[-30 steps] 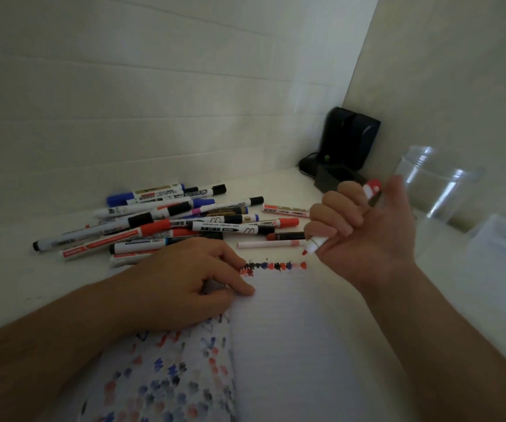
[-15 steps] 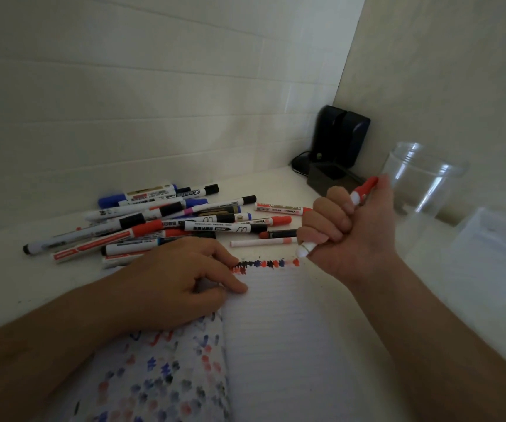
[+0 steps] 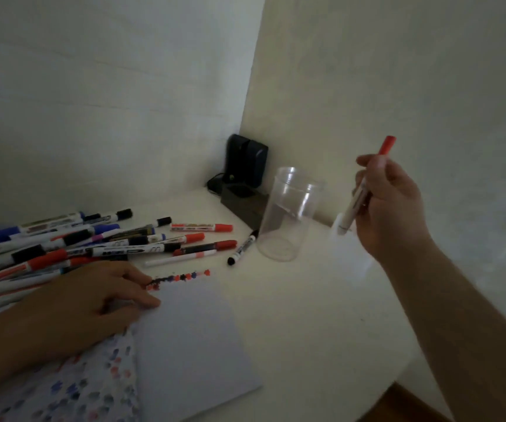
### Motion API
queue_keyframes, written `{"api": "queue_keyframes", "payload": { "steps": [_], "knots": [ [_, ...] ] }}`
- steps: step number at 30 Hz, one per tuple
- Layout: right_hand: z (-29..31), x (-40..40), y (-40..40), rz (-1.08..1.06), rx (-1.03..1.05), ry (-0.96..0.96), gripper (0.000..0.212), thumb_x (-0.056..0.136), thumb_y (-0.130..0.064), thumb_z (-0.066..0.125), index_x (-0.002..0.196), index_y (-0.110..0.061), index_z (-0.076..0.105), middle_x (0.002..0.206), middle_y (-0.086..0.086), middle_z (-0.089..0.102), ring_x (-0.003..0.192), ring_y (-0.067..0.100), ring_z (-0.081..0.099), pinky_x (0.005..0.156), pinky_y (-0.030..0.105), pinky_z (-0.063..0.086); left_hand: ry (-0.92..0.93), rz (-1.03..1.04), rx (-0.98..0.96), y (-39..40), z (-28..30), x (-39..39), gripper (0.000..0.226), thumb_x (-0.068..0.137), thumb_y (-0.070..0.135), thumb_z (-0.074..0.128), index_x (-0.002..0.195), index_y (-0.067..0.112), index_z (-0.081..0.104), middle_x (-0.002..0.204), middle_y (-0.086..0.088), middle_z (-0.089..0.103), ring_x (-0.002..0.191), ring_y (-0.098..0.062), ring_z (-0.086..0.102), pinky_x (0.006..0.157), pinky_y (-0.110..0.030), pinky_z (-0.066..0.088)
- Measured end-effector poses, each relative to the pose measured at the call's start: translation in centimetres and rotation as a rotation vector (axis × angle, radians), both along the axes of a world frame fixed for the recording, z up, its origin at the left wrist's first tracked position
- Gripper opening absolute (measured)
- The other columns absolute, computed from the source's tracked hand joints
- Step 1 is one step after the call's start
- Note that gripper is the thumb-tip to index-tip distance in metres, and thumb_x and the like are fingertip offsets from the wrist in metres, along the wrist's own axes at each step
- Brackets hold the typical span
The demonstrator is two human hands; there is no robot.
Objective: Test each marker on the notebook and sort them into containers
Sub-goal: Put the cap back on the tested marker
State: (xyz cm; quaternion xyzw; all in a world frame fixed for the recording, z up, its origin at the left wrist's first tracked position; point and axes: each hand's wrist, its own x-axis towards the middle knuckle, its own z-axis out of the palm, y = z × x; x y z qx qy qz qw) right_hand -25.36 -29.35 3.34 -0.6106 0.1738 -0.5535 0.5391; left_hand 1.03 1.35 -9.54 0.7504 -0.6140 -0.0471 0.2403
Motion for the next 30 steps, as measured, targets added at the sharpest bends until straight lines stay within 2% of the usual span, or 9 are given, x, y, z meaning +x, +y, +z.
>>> {"api": "queue_keyframes", "payload": {
  "steps": [2,5,8,10,13,19,24,27,30],
  "knots": [
    [0.5,-3.7,-3.0,-0.229,-0.04,0.03,0.017,0.105,-0.029,0.057,0.098,-0.015,0.064,0.075,0.001,0.049,0.059,0.01,0.046,0.056,0.027,0.039,0.001,0.015,-0.001,-0.3,-0.4,0.0,0.03,0.078,0.073,0.043,0.103,0.077,0.059,0.119,0.043,0.051,0.112,0.017,0.048,0.093,-0.021,0.048],
    [-0.8,-5.9,-5.5,-0.426,-0.052,0.149,0.011,0.1,-0.025,0.063,0.093,-0.018,0.064,0.076,-0.001,0.06,0.061,0.01,0.059,0.066,0.038,0.056,0.038,0.045,-0.015,-0.6,-0.1,-0.4,0.024,0.08,0.063,0.054,0.099,0.075,0.062,0.115,0.039,0.055,0.108,0.013,0.054,0.092,-0.023,0.05],
    [-3.6,-5.9,-6.4,-0.472,-0.07,0.375,0.004,0.092,-0.029,0.071,0.092,-0.026,0.07,0.078,-0.006,0.071,0.073,0.019,0.07,0.081,0.049,0.061,0.017,0.047,-0.011,-0.7,0.8,-1.0,0.044,0.07,0.096,0.038,0.099,0.074,0.063,0.111,0.039,0.057,0.104,0.013,0.055,0.091,-0.021,0.048],
    [-4.6,-5.5,-5.9,-0.486,-0.103,0.542,0.011,0.089,-0.032,0.075,0.098,-0.029,0.07,0.084,-0.009,0.073,0.083,0.02,0.072,0.076,0.038,0.058,-0.051,0.046,-0.011,-0.9,0.7,-1.0,0.048,0.07,0.098,0.026,0.097,0.076,0.06,0.109,0.038,0.057,0.101,0.011,0.055,0.09,-0.024,0.05],
    [-4.5,-5.0,-5.0,-0.517,-0.153,0.678,0.023,0.087,-0.037,0.077,0.107,-0.034,0.067,0.088,-0.017,0.072,0.088,0.007,0.068,0.071,0.023,0.049,-0.211,0.019,0.022,-1.8,1.3,-2.3,0.021,0.08,0.083,0.038,0.094,0.078,0.052,0.11,0.036,0.055,0.103,0.006,0.054,0.094,-0.03,0.05],
    [-4.4,-4.5,-4.2,-0.519,-0.225,0.8,0.036,0.088,-0.031,0.07,0.124,-0.034,0.067,0.101,-0.01,0.075,0.092,0.011,0.068,0.07,0.021,0.048,-0.255,-0.12,0.075,-2.9,2.1,-6.3,0.036,0.097,0.058,0.045,0.131,0.053,0.057,0.133,0.029,0.049,0.12,0.006,0.04,0.105,-0.021,0.033],
    [-3.9,-2.5,-1.8,-0.728,-0.712,0.692,0.028,0.086,-0.01,0.067,0.112,-0.018,0.07,0.104,0.002,0.07,0.092,0.024,0.06,0.088,0.038,0.05,-0.234,-0.115,0.075,-2.8,1.7,-6.1,0.035,0.1,0.055,0.045,0.132,0.05,0.058,0.136,0.025,0.05,0.122,0.004,0.039,0.103,-0.022,0.032],
    [-4.0,1.1,1.8,-0.595,-0.867,0.615,0.024,0.085,-0.007,0.068,0.106,-0.017,0.072,0.096,-0.003,0.063,0.085,0.021,0.06,0.083,0.039,0.052,-0.212,-0.128,0.052,-2.7,1.8,-6.0,0.034,0.1,0.051,0.048,0.131,0.047,0.061,0.134,0.024,0.052,0.12,0.004,0.041,0.098,-0.019,0.03],
    [-6.1,5.7,5.2,-0.223,-0.874,0.982,0.03,0.096,-0.013,0.062,0.122,-0.025,0.072,0.109,-0.009,0.06,0.097,0.014,0.059,0.087,0.031,0.049,-0.123,-0.118,0.019,-2.4,1.6,-5.5,0.03,0.1,0.046,0.052,0.126,0.043,0.066,0.129,0.024,0.056,0.118,0.004,0.045,0.099,-0.019,0.034]
  ]
}}
